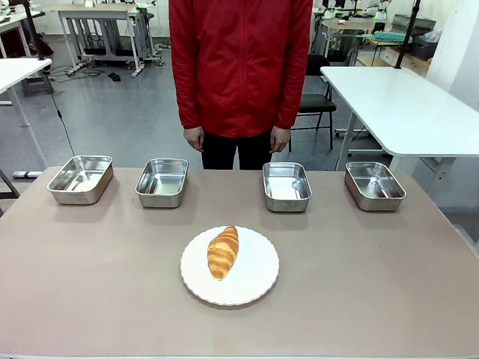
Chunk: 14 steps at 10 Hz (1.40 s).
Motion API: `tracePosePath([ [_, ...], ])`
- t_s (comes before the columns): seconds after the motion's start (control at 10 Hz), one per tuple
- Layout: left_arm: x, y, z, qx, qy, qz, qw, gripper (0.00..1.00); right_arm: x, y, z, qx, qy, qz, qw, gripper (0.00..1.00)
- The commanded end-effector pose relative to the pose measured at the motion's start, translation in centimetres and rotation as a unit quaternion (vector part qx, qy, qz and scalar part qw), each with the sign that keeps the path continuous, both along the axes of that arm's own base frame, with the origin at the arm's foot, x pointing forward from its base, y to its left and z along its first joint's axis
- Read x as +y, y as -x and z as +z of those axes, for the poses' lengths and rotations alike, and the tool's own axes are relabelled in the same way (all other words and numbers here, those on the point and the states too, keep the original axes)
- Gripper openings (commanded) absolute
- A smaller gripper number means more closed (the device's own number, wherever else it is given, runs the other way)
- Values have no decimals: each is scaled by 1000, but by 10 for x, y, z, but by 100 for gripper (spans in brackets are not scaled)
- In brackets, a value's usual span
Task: Place the bread in the container.
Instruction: Place the Butter Roll into the Airtight Container indicated by the human.
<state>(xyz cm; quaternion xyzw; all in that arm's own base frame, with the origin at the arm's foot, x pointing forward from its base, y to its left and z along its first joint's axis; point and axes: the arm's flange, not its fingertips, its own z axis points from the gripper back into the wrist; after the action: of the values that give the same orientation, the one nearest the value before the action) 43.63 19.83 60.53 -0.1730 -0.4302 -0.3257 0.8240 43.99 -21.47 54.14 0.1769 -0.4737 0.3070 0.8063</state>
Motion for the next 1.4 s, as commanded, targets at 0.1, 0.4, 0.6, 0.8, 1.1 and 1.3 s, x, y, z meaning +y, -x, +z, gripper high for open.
tracePosePath([
  [0.1,0,1,0,-2,-2,-2,1000,100,0,0,1,-3,1,1,1000,100],
  [0.4,0,1,0,-2,-2,-2,1000,100,0,0,1,-3,1,1,1000,100],
  [0.6,0,1,0,-2,-2,-2,1000,100,0,0,1,-3,1,1,1000,100],
  [0.8,0,1,0,-2,-2,-2,1000,100,0,0,1,-3,1,1,1000,100],
  [1.1,0,1,0,-2,-2,-2,1000,100,0,0,1,-3,1,1,1000,100],
  [1.3,0,1,0,-2,-2,-2,1000,100,0,0,1,-3,1,1,1000,100],
])
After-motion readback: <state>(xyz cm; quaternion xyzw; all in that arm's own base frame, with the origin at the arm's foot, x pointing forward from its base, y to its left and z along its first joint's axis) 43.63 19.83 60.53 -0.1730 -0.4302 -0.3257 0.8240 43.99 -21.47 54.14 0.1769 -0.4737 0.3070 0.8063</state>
